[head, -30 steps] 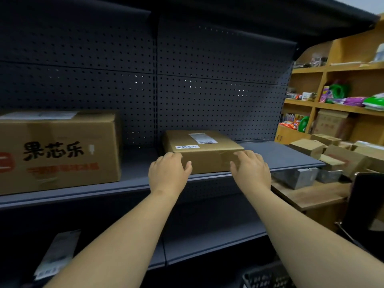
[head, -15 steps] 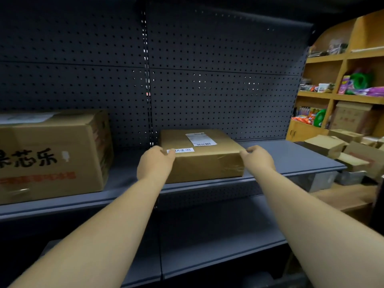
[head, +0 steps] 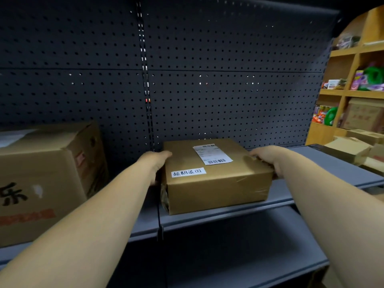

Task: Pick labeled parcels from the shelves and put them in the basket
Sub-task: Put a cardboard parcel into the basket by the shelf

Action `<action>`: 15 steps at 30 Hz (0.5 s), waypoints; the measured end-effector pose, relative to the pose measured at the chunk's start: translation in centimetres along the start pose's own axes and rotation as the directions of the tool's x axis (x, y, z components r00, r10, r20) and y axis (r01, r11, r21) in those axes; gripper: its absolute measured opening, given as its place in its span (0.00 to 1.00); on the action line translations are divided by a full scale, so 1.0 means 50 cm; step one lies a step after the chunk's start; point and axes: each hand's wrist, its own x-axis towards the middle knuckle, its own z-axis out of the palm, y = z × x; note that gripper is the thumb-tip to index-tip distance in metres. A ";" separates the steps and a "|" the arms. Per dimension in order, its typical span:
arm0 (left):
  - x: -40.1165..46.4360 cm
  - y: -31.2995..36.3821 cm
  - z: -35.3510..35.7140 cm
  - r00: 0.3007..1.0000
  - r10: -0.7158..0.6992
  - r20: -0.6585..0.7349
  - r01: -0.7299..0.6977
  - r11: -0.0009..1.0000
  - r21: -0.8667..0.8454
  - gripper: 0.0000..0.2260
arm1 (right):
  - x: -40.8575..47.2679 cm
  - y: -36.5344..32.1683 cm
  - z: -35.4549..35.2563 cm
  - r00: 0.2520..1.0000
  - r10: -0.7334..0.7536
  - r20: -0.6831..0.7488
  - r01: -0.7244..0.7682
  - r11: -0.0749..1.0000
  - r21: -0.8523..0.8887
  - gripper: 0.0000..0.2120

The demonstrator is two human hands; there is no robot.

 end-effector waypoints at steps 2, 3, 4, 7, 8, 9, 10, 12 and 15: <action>0.010 0.004 -0.001 1.000 -0.018 0.017 0.017 1.000 0.015 0.10 | 0.010 -0.004 0.000 1.000 0.011 0.017 -0.010 1.000 -0.019 0.13; 0.014 0.005 0.000 1.000 -0.020 0.022 0.019 1.000 0.016 0.10 | 0.014 -0.005 0.000 1.000 0.010 0.019 -0.010 0.999 -0.031 0.13; 0.017 0.006 0.001 1.000 -0.019 0.024 0.019 1.000 0.016 0.11 | 0.018 -0.005 -0.001 1.000 0.007 0.021 -0.007 0.999 -0.040 0.12; 0.017 0.008 0.009 1.000 -0.012 0.021 0.012 1.000 -0.005 0.11 | 0.019 -0.004 -0.006 1.000 0.004 0.018 -0.003 1.000 -0.027 0.12; 0.015 0.009 0.011 1.000 -0.006 0.021 0.007 1.000 -0.020 0.10 | 0.018 -0.002 -0.009 1.000 0.001 0.015 -0.001 1.000 -0.013 0.12; 0.014 0.010 0.014 1.000 0.005 0.013 -0.005 0.999 -0.035 0.10 | 0.017 0.000 -0.012 1.000 -0.003 0.011 0.003 1.000 0.008 0.12; 0.013 0.011 0.016 1.000 0.024 -0.004 -0.024 0.999 -0.047 0.10 | 0.015 0.003 -0.016 1.000 -0.008 0.010 0.008 0.999 0.034 0.13; 0.008 0.013 0.020 0.997 0.069 -0.039 -0.071 0.995 -0.072 0.10 | 0.011 0.011 -0.023 0.999 -0.032 0.012 0.031 0.994 0.106 0.14; -0.009 0.013 0.022 0.990 0.122 -0.068 -0.129 0.984 -0.123 0.10 | -0.003 0.024 -0.029 0.996 -0.091 -0.022 0.093 0.977 0.190 0.12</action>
